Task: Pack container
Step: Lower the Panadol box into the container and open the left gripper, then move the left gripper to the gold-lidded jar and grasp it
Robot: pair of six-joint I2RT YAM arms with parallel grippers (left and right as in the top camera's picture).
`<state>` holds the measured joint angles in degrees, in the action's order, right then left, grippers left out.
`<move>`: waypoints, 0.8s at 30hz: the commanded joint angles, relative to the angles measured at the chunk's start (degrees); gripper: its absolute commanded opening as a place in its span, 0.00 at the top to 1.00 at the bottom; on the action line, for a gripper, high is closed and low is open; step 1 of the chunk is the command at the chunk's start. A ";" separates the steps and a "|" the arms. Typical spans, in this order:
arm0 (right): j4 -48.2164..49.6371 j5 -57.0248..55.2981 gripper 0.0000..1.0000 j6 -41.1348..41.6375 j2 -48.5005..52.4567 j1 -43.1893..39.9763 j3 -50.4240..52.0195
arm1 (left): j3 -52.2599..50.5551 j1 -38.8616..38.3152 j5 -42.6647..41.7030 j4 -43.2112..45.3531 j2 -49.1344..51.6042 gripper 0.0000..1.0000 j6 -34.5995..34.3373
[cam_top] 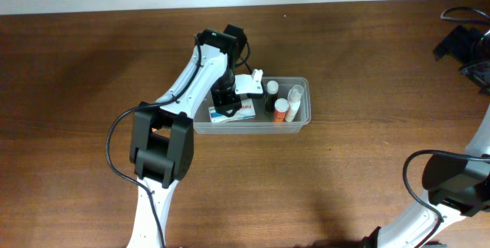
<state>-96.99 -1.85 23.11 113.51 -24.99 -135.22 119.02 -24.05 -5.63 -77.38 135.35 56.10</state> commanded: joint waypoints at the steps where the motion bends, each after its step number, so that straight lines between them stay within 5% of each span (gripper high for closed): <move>1: -0.33 0.09 0.02 -0.33 -1.40 -0.15 -0.59 | 4.33 -0.20 -1.99 -1.27 -0.26 0.49 -1.40; 6: -0.33 0.09 0.02 -0.33 -1.40 -0.15 -0.59 | 11.06 -0.20 -2.29 -3.74 -1.38 0.49 -5.92; 17: -0.33 0.09 0.02 -0.33 -1.40 -0.15 -0.59 | 28.74 2.84 -2.34 -16.74 -6.05 0.33 -33.73; 18: -0.33 0.09 0.02 -0.33 -1.40 -0.15 -0.59 | 29.40 3.50 -2.34 -17.51 -6.75 0.28 -35.65; 20: -0.33 0.07 0.02 -0.33 -1.40 -0.15 -0.59 | 29.86 5.22 -2.32 -18.86 -8.66 0.02 -40.70; 24: -0.33 0.09 0.02 -0.33 -1.40 -0.15 -0.59 | 29.86 9.49 -2.29 -19.32 -11.63 0.01 -49.37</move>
<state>-96.99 -1.85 23.11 113.51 -24.99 -135.22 147.79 -17.50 -7.16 -96.47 127.07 17.17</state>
